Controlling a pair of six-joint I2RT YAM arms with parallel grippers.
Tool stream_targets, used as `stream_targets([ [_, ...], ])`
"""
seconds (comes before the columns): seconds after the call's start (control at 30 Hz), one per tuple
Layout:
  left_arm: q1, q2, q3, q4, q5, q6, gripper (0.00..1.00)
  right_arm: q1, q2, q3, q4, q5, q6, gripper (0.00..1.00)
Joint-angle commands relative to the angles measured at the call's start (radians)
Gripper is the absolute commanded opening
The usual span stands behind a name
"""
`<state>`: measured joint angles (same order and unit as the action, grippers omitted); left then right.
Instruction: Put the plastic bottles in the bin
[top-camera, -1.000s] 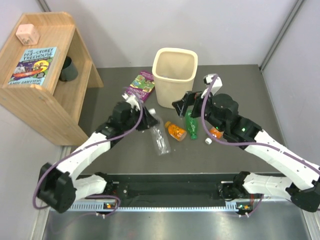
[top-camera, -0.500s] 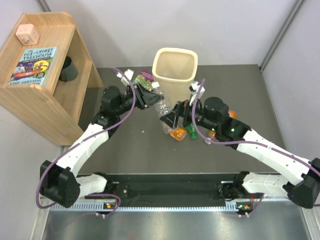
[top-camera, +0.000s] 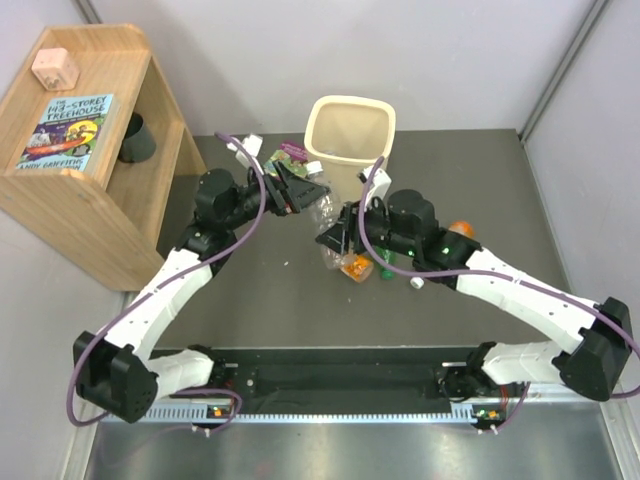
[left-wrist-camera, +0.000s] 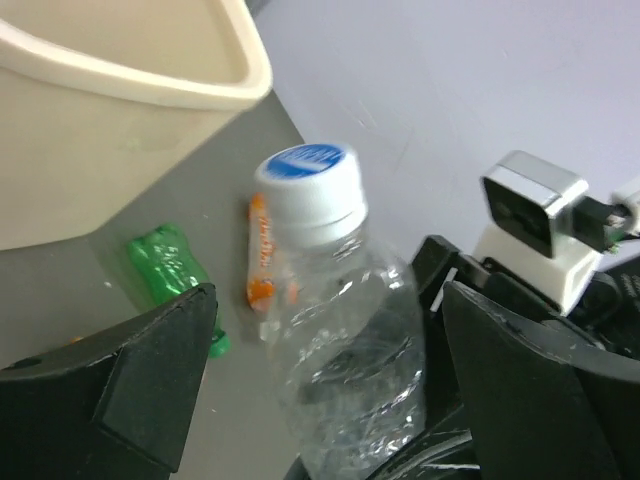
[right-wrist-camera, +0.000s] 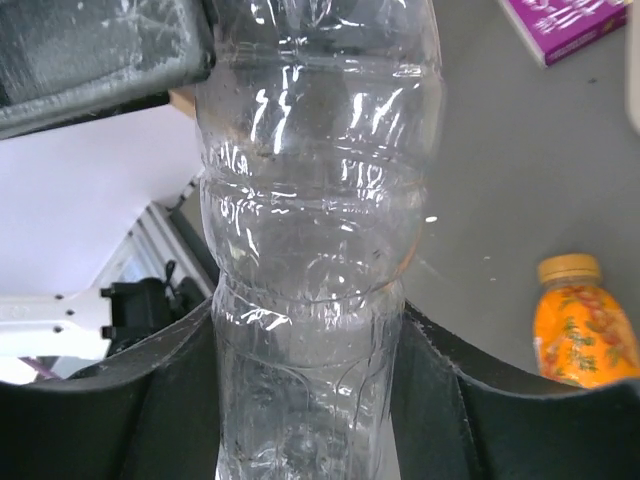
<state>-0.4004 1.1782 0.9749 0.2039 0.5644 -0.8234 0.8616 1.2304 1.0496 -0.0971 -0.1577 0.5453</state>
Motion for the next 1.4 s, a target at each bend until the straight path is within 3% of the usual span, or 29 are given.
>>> stream_targets([
  [0.0, 0.012, -0.064, 0.051, -0.141, -0.179, 0.035, 0.99, 0.002, -0.059, 0.124, 0.022, 0.096, -0.073, 0.29],
  [0.13, 0.054, -0.084, 0.05, -0.308, -0.394, 0.041, 0.99, -0.044, -0.023, 0.321, -0.027, 0.199, -0.171, 0.28],
  [0.2, 0.054, -0.081, 0.025, -0.348, -0.425, 0.055, 0.99, -0.106, 0.035, 0.401, -0.041, 0.253, -0.209, 0.29],
  [0.4, 0.054, -0.06, -0.103, -0.321, -0.331, 0.05, 0.99, -0.291, 0.271, 0.691, -0.006, 0.306, -0.219, 0.26],
  [0.53, 0.055, -0.069, -0.168, -0.32, -0.287, 0.064, 0.98, -0.345, 0.447, 0.927, -0.03, 0.308, -0.248, 0.23],
  [0.77, 0.054, -0.097, -0.225, -0.342, -0.297, 0.086, 0.98, -0.354, 0.595, 0.925, 0.051, 0.311, -0.242, 0.22],
  [0.8, 0.054, -0.098, -0.228, -0.34, -0.296, 0.09, 0.98, -0.354, 0.609, 0.922, 0.051, 0.308, -0.242, 0.43],
  [0.87, 0.054, -0.095, -0.235, -0.34, -0.29, 0.092, 0.98, -0.352, 0.653, 0.943, 0.028, 0.308, -0.24, 0.99],
  [0.97, 0.054, -0.088, -0.232, -0.351, -0.294, 0.101, 0.99, -0.354, 0.664, 0.984, -0.021, 0.326, -0.213, 1.0],
  [1.1, 0.055, -0.069, -0.222, -0.351, -0.29, 0.118, 0.99, -0.352, 0.537, 0.879, 0.08, 0.36, -0.196, 1.0],
  [1.37, 0.032, 0.104, -0.179, -0.316, -0.267, 0.08, 0.99, -0.26, 0.125, 0.411, 0.18, 0.38, -0.189, 1.0],
])
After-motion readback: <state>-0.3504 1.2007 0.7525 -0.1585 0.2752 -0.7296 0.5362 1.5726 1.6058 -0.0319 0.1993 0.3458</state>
